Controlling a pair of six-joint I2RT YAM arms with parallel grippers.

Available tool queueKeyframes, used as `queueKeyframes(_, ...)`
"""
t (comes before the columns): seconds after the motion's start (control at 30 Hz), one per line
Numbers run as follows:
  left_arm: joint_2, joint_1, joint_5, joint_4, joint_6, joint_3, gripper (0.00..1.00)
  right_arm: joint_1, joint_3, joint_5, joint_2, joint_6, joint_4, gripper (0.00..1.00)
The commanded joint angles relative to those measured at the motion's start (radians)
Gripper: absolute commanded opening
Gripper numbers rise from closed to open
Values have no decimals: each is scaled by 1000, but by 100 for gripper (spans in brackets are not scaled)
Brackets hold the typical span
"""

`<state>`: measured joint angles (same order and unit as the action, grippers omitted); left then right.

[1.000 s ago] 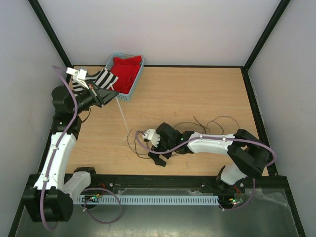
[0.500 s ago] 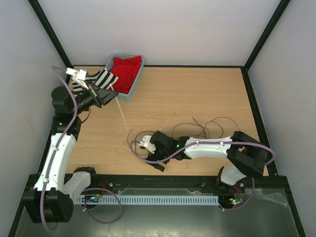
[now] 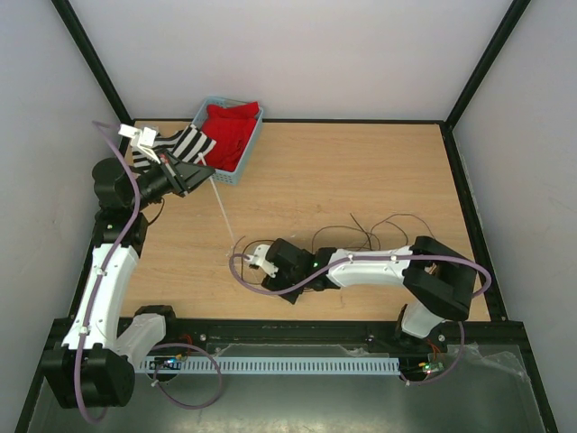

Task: Zip-tie the wires
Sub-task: Tie the cable at the center of the board.

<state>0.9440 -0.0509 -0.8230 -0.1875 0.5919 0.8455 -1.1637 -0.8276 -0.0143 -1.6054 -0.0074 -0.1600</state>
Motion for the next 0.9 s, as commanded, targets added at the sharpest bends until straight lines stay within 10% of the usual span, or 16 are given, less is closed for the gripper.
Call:
queueKeyframes(0.0,-19,-7,-10,-6,-6,3,0,-19,33,45,-82,7,-127,58)
queueKeyframes(0.5,-20,-28,9,39,-22,18,0,-19,-122,9,-219,-158,-132,14)
queueKeyframes(0.87,1,-42,105,213,-121,105,0,-20,-342,11,-400,-401,-142,10)
